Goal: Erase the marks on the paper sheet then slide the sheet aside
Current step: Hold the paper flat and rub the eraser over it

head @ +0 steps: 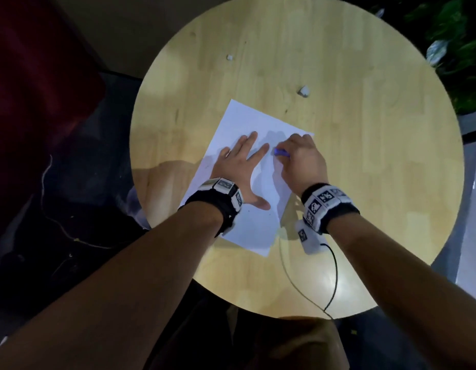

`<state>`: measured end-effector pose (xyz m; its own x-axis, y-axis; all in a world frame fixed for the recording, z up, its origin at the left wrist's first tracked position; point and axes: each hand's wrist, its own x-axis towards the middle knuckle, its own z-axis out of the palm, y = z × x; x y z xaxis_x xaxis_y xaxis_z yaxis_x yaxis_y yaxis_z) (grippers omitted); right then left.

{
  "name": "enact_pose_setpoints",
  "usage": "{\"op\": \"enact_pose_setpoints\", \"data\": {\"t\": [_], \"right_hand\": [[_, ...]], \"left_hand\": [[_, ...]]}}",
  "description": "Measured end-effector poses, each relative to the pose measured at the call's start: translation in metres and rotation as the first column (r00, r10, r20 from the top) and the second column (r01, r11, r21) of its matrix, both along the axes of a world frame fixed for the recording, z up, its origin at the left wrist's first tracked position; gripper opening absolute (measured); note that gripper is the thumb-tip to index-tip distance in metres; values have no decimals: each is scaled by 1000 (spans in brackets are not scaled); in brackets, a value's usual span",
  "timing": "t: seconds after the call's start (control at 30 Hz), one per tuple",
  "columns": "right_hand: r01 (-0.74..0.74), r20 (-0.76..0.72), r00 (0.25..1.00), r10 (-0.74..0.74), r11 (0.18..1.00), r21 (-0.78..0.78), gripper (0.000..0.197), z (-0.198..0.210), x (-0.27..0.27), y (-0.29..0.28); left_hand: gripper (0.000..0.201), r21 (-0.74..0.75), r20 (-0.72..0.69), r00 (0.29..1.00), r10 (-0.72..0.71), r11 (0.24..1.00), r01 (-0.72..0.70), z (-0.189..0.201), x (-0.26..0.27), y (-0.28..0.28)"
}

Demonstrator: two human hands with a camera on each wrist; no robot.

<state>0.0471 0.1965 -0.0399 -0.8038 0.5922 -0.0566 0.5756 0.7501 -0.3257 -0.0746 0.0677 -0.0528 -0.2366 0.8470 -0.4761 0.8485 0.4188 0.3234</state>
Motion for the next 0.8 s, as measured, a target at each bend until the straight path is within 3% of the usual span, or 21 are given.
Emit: {"op": "enact_pose_setpoints", "data": {"t": [0.2, 0.37, 0.43, 0.63, 0.8], "right_hand": [[-174, -22, 985, 173, 982, -74, 16, 14, 74, -44], [9, -11, 1000, -9, 998, -56, 16, 1, 2, 2], [41, -19, 999, -42, 997, -67, 17, -1, -3, -1], [-90, -48, 995, 85, 989, -115, 18, 10, 80, -59], [-95, 8, 995, 97, 985, -142, 17, 11, 94, -41]], "left_hand": [[142, 9, -20, 1000, 6, 1000, -6, -1, 1, 0], [142, -8, -19, 1000, -2, 1000, 2, 0, -1, 1], [143, -20, -15, 1000, -7, 1000, 7, 1, -1, 1], [142, -19, -11, 1000, 26, 999, -26, 8, 3, 0], [126, 37, 116, 979, 166, 984, -172, 15, -1, -25]]}}
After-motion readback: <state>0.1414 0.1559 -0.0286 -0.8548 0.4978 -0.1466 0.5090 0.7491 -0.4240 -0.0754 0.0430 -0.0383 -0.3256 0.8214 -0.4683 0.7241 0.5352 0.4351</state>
